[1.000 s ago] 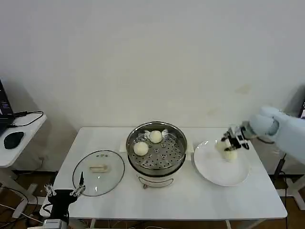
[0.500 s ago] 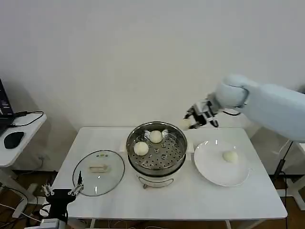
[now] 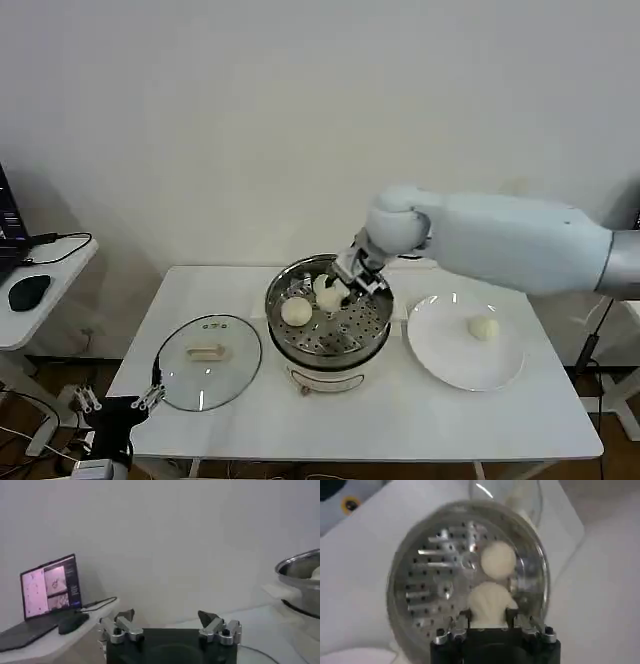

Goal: Take steamed baozi put them in steamer then cover it.

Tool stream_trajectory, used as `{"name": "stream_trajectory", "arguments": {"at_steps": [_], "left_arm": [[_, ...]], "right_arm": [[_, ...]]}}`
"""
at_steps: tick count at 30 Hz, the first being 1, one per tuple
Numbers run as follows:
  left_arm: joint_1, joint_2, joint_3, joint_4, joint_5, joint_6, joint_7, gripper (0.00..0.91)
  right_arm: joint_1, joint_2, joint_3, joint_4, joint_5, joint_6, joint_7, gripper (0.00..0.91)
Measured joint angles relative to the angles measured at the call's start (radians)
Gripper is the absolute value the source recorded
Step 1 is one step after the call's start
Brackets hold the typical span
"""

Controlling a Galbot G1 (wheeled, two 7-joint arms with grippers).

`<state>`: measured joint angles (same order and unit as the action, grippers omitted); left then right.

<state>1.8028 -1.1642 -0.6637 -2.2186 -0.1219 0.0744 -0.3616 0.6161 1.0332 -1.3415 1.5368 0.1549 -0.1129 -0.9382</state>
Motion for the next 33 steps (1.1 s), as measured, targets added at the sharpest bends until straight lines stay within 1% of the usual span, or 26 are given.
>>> {"name": "stream_trajectory", "arguments": {"at_steps": [8, 18, 19, 20, 21, 23, 33], "left_arm": [[-0.001, -0.002, -0.007, 0.003, -0.004, -0.001, 0.0, 0.907], [-0.001, -0.007, -0.007, 0.003, -0.004, -0.003, 0.001, 0.907], [-0.001, -0.007, -0.007, 0.003, -0.004, -0.003, 0.001, 0.907], [-0.001, -0.008, -0.007, 0.002, -0.004, -0.003, 0.001, 0.907], [0.0, -0.008, -0.008, 0.001, -0.004, -0.003, 0.001, 0.907], [0.0, -0.008, -0.009, 0.001, -0.004, -0.003, 0.001, 0.907], [-0.001, -0.008, -0.01, 0.001, -0.005, -0.003, 0.001, 0.907]], "right_arm": [[-0.034, 0.022, -0.031, 0.009, -0.023, 0.041, -0.004, 0.474], [-0.055, 0.042, -0.054, 0.0, -0.053, 0.073, -0.006, 0.474], [-0.057, 0.044, -0.055, -0.001, -0.055, 0.076, -0.006, 0.484], [-0.058, 0.046, -0.055, -0.003, -0.057, 0.078, -0.007, 0.524], [-0.059, 0.047, -0.056, -0.004, -0.058, 0.08, -0.007, 0.675], [-0.06, 0.048, -0.058, -0.004, -0.061, 0.083, -0.01, 0.907], [-0.053, 0.05, -0.059, -0.012, -0.079, 0.101, -0.008, 0.907]]}}
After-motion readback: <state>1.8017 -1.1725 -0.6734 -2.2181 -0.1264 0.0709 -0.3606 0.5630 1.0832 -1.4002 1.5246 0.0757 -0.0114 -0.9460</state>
